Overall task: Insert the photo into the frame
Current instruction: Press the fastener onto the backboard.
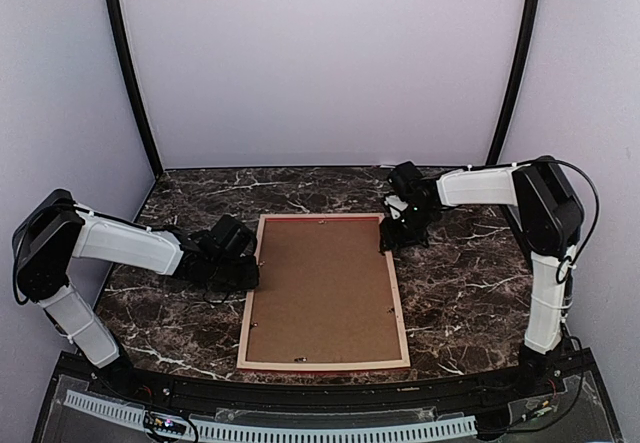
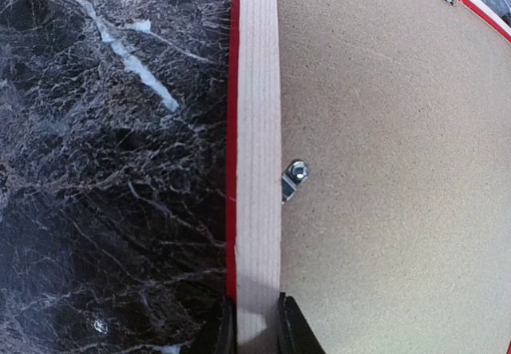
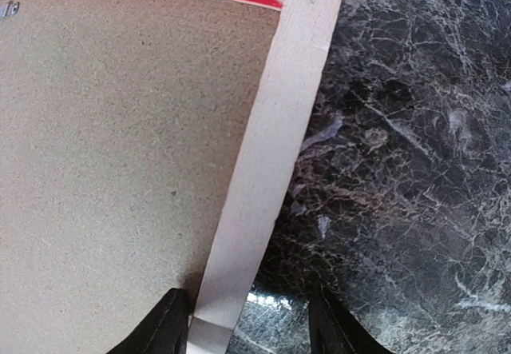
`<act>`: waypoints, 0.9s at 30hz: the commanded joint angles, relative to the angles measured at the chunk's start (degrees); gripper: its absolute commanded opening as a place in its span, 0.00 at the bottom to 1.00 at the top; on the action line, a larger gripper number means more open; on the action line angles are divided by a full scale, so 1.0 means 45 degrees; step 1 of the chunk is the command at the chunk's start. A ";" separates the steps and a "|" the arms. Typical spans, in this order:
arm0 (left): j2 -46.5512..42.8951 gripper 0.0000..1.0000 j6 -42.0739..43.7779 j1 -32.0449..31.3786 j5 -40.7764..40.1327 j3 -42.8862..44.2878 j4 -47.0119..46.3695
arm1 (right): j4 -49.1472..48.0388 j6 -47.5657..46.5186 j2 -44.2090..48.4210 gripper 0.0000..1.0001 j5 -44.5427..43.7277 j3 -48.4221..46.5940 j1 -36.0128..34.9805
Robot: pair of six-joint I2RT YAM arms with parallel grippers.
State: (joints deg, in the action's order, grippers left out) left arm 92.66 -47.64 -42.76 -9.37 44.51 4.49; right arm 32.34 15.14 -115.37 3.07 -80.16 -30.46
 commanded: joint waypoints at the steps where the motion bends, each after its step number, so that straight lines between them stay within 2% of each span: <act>1: -0.0059 0.00 -0.0616 -0.0051 0.0299 -0.0477 0.0875 | 0.0709 0.0273 -0.0410 0.52 -0.0624 -0.0428 -0.0288; 27: -0.0174 0.00 -0.0703 -0.0056 0.0111 -0.0516 0.0946 | 0.0226 0.0933 0.0622 0.52 0.0584 0.0575 -0.0338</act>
State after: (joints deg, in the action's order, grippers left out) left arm 92.31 -48.23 -42.96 -9.87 44.10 4.40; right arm 32.88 18.70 -114.74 3.88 -79.13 -31.35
